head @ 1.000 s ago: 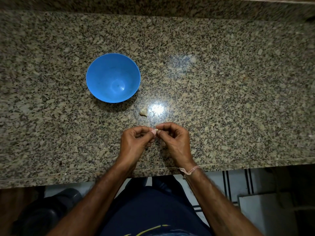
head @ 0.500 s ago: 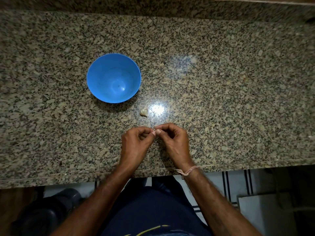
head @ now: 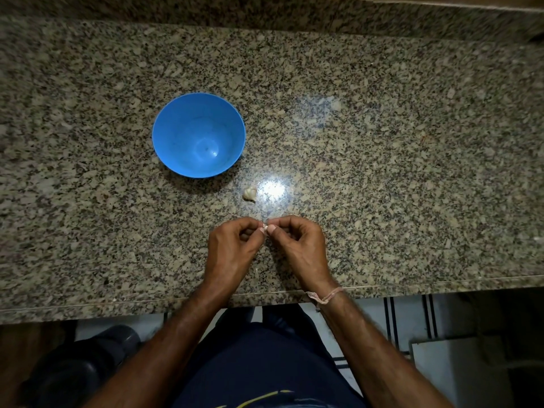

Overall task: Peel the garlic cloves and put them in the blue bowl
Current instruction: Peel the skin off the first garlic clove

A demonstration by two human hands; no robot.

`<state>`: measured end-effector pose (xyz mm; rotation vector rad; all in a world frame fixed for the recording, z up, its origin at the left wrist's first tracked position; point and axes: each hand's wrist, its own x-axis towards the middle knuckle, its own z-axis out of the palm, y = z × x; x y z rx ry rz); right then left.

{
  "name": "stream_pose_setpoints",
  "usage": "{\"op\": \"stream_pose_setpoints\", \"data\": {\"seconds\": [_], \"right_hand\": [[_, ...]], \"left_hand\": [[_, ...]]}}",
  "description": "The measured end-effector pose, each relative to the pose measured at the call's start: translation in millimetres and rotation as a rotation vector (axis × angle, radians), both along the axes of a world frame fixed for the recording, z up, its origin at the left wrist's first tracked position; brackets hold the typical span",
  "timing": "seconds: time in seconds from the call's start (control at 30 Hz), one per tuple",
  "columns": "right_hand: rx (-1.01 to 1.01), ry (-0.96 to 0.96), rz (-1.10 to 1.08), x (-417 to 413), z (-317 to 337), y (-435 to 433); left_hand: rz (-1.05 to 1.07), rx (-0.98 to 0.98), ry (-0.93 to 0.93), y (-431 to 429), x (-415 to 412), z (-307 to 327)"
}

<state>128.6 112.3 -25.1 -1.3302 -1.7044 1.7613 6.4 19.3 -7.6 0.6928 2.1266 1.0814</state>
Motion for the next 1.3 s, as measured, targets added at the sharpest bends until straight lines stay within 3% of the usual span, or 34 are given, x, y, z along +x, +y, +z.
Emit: {"op": "stream_pose_setpoints", "data": {"seconds": [0.23,0.47,0.87,1.13,1.3], "right_hand": [[0.088,0.009,0.036,1,2,2],[-0.005,0.096,0.011,0,3,1],[0.015,0.066,0.043,-1,3,-1],[0.069,0.044,0.054,0,2,3],[-0.008,0.062,0.086,0,2,5]], "left_hand": [[0.035,0.014,-0.08,0,-1,0],[0.118,0.031,-0.359,1,0,-2],[0.005,0.061,-0.332,-3,-3,-8],[0.083,0.022,-0.477,0,0,-10],[0.039,-0.004,-0.432,2,2,-8]]}}
